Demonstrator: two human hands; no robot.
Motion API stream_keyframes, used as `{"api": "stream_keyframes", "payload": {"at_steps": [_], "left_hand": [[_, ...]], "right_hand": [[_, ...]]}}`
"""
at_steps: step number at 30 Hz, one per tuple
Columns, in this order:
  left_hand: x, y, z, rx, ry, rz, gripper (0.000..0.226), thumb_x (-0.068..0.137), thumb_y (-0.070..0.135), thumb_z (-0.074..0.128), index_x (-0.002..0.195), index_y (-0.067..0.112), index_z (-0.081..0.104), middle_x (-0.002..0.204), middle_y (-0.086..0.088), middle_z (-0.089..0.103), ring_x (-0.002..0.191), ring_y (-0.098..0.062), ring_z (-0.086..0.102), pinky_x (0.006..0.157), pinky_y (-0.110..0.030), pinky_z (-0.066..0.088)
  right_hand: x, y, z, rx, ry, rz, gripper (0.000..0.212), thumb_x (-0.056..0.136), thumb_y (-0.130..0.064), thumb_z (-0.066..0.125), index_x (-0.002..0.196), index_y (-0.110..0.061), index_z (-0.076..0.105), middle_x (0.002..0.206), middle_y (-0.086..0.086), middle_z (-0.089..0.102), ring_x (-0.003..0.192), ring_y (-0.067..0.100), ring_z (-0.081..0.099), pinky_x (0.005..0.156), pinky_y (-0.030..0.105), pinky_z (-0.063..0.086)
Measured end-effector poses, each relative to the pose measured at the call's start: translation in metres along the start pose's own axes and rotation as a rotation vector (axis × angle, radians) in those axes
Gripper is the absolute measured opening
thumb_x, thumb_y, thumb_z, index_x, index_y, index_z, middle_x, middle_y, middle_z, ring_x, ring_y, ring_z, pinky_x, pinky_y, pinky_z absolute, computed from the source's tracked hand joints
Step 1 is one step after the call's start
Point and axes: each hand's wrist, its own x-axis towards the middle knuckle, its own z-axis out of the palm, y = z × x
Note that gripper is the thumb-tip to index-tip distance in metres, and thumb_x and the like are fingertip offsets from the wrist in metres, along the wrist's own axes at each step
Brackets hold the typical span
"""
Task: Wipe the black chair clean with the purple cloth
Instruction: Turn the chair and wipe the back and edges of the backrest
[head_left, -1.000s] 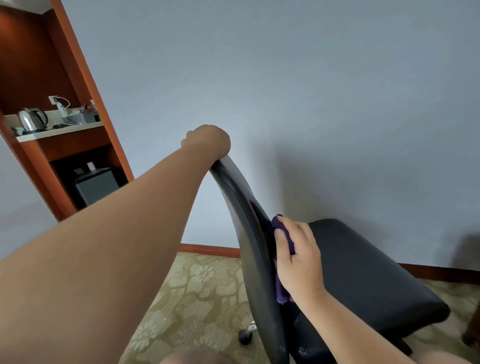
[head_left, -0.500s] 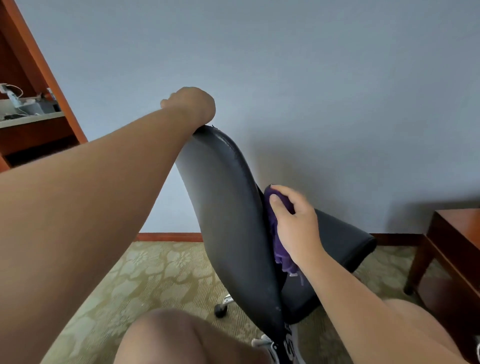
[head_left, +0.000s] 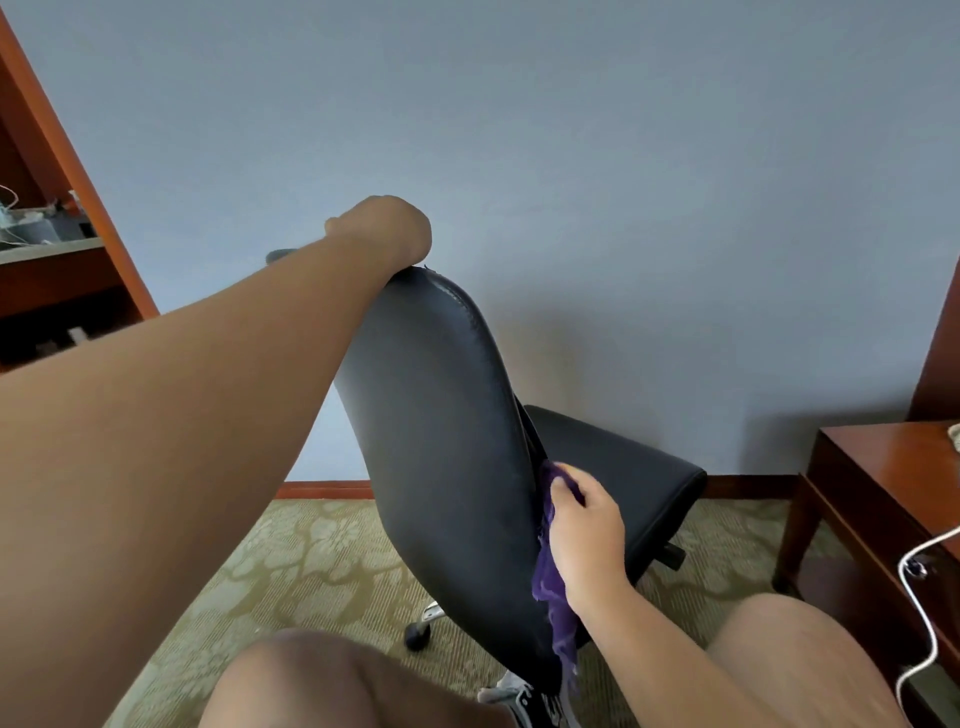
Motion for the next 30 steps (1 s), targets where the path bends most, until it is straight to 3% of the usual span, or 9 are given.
{"api": "stream_keyframes", "payload": {"at_steps": [2, 4, 7, 9, 11, 13, 16, 20, 30], "left_hand": [[-0.006, 0.013, -0.003, 0.079, -0.028, 0.025, 0.022, 0.089, 0.004, 0.035, 0.071, 0.003, 0.048, 0.093, -0.012, 0.053, 0.084, -0.031, 0.053, 0.086, -0.042, 0.040], [-0.013, 0.023, -0.002, 0.143, -0.055, 0.104, 0.024, 0.086, 0.007, 0.034, 0.089, 0.000, 0.057, 0.116, -0.016, 0.057, 0.115, -0.039, 0.052, 0.099, -0.053, 0.039], [-0.026, 0.040, -0.002, 0.023, 0.011, 0.140, 0.042, 0.086, 0.015, 0.035, 0.118, 0.005, 0.060, 0.127, -0.017, 0.056, 0.121, -0.041, 0.050, 0.101, -0.058, 0.040], [-0.040, 0.054, -0.002, 0.064, -0.033, 0.136, 0.044, 0.077, 0.009, 0.033, 0.113, 0.004, 0.058, 0.128, -0.019, 0.052, 0.122, -0.044, 0.045, 0.102, -0.061, 0.034], [-0.052, 0.067, -0.001, 0.081, -0.063, 0.108, 0.041, 0.070, 0.006, 0.030, 0.104, 0.007, 0.054, 0.131, -0.017, 0.047, 0.126, -0.042, 0.036, 0.103, -0.062, 0.024], [-0.060, 0.078, -0.001, 0.060, -0.043, 0.133, 0.031, 0.067, 0.009, 0.030, 0.091, 0.011, 0.050, 0.128, -0.012, 0.049, 0.125, -0.037, 0.036, 0.104, -0.060, 0.020], [-0.066, 0.091, 0.006, 0.030, 0.007, 0.206, 0.031, 0.068, 0.014, 0.033, 0.092, 0.013, 0.052, 0.116, -0.007, 0.055, 0.120, -0.035, 0.042, 0.105, -0.057, 0.019], [-0.073, 0.107, 0.009, 0.020, 0.028, 0.255, 0.020, 0.066, 0.016, 0.033, 0.077, 0.017, 0.050, 0.088, -0.002, 0.054, 0.093, -0.030, 0.045, 0.097, -0.050, 0.025], [-0.075, 0.121, 0.009, 0.098, 0.014, 0.353, 0.023, 0.065, 0.012, 0.031, 0.073, 0.017, 0.052, 0.083, 0.000, 0.052, 0.070, -0.022, 0.044, 0.076, -0.045, 0.024]], "right_hand": [[-0.003, -0.035, 0.002, 0.103, 0.059, 0.018, 0.021, 0.099, -0.026, 0.055, 0.106, -0.037, 0.071, 0.113, -0.009, 0.066, 0.107, 0.015, 0.063, 0.101, 0.043, 0.050], [-0.005, -0.076, 0.002, 0.257, 0.091, 0.021, 0.020, 0.097, -0.026, 0.056, 0.100, -0.038, 0.072, 0.109, -0.008, 0.069, 0.103, 0.018, 0.065, 0.098, 0.041, 0.053], [0.003, -0.125, -0.011, 0.460, 0.050, 0.020, 0.039, 0.081, -0.019, 0.051, 0.115, -0.021, 0.071, 0.105, 0.004, 0.072, 0.099, 0.032, 0.065, 0.091, 0.039, 0.052], [0.007, -0.136, -0.022, 0.523, 0.003, -0.009, 0.060, 0.066, -0.020, 0.045, 0.119, -0.034, 0.069, 0.092, -0.015, 0.070, 0.086, 0.015, 0.065, 0.075, 0.030, 0.052], [0.008, -0.125, -0.031, 0.381, 0.000, -0.157, 0.073, 0.072, -0.018, 0.045, 0.140, -0.041, 0.052, 0.112, -0.026, 0.066, 0.099, 0.002, 0.063, 0.085, 0.026, 0.054], [0.010, -0.099, -0.038, -0.059, 0.036, -0.361, 0.067, 0.093, -0.017, 0.045, 0.155, -0.038, 0.026, 0.148, -0.016, 0.045, 0.132, 0.009, 0.046, 0.110, 0.034, 0.040], [0.025, -0.044, -0.052, -0.450, 0.141, -0.420, 0.058, 0.105, -0.024, 0.039, 0.157, -0.027, 0.017, 0.153, 0.000, 0.039, 0.139, 0.022, 0.039, 0.115, 0.045, 0.034], [0.040, 0.010, -0.071, -0.495, 0.146, -0.398, 0.055, 0.103, -0.022, 0.043, 0.154, -0.022, 0.023, 0.143, 0.000, 0.046, 0.131, 0.021, 0.046, 0.108, 0.037, 0.038], [0.038, 0.079, -0.101, -0.519, 0.005, -0.228, 0.052, 0.105, -0.020, 0.040, 0.155, -0.021, 0.026, 0.137, -0.001, 0.042, 0.130, 0.015, 0.047, 0.101, 0.019, 0.035]]}}
